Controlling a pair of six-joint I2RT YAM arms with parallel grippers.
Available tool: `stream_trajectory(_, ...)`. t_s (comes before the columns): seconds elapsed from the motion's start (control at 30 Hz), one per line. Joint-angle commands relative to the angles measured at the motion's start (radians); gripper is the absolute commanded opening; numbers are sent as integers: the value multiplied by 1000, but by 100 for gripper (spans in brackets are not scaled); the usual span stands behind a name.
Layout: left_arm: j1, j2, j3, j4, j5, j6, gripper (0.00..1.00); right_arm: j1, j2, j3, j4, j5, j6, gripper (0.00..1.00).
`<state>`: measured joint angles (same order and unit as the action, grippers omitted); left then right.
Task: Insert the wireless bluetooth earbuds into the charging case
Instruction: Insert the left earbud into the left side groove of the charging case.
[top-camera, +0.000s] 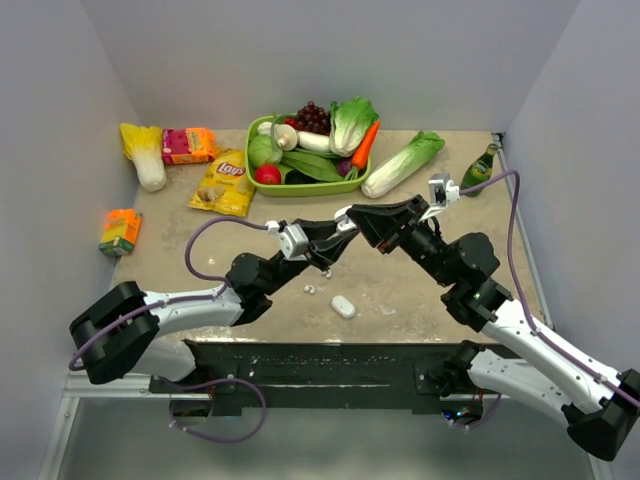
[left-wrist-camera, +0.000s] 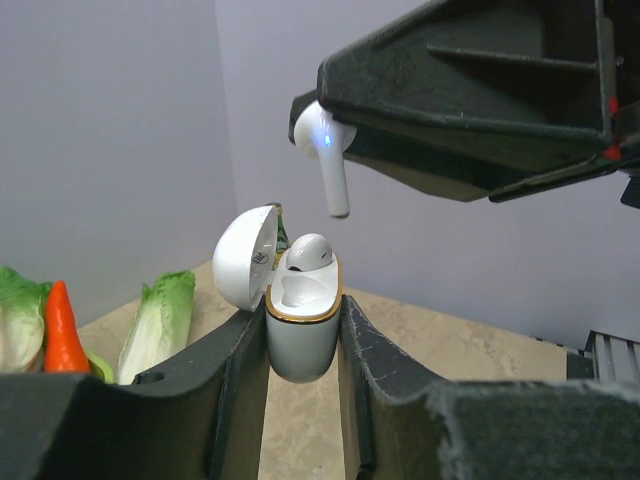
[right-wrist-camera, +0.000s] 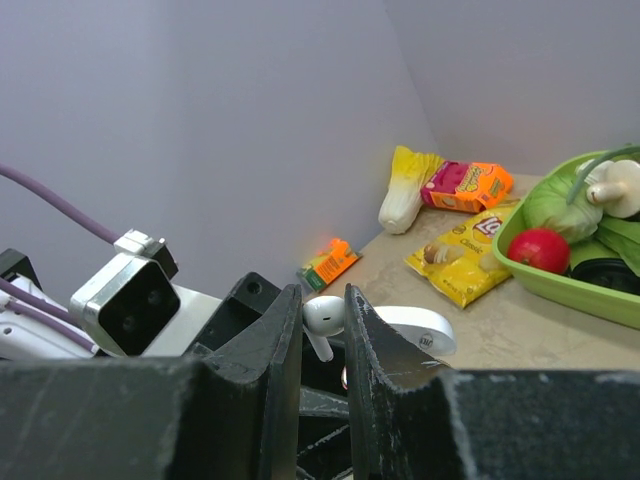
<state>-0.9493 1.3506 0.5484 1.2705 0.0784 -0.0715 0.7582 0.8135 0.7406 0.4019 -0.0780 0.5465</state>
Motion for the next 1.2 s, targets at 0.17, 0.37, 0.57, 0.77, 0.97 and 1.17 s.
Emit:
stream_trajectory(0.17, 4, -13, 62, 491, 7, -24, 0, 1, 1, 42, 31, 17, -56, 0)
stream_trajectory(0.37, 3, -7, 76, 478, 15, -43, 0, 1, 10, 37, 31, 27, -68, 0)
stream_trajectory(0.57, 3, -8, 94, 445, 12, -62, 0, 1, 22, 32, 28, 47, -80, 0)
stream_trajectory(0.77, 1, -11, 102, 425, 12, -74, 0, 1, 33, 31, 34, 55, -83, 0)
stream_trajectory(0.97, 1, -11, 117, 392, 4, -91, 0, 3, 42, 31, 49, 53, -79, 0)
stream_trajectory(1.17, 1, -5, 124, 388, 6, -97, 0, 10, 50, 31, 49, 52, -82, 0)
